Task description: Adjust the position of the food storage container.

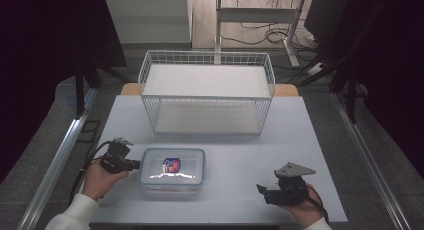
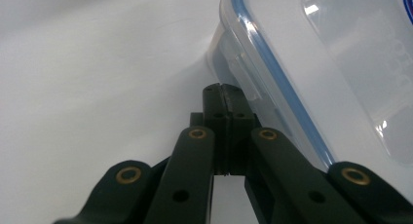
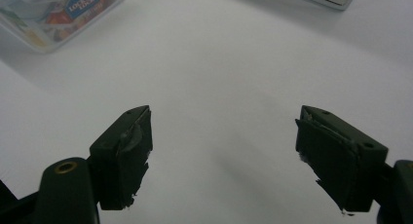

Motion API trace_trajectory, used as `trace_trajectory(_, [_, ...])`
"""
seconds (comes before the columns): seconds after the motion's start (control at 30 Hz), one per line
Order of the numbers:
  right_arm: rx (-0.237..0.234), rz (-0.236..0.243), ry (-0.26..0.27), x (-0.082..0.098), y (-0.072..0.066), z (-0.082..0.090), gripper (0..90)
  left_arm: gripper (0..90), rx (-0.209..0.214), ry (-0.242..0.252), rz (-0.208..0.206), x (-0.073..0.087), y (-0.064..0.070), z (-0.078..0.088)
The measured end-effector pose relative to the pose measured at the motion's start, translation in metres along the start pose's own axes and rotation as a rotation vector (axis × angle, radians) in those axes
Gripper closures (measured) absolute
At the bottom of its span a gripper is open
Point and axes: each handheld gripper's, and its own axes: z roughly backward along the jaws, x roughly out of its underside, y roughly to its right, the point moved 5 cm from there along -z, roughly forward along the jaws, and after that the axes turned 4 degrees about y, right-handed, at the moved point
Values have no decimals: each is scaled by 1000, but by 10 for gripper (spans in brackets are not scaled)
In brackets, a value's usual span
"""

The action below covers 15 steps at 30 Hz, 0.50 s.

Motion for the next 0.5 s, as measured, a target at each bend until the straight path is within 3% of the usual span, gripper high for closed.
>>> trace_trajectory(0.5, [1, -2, -2, 1, 1, 0, 209, 900, 76, -7, -49, -15, 41, -19])
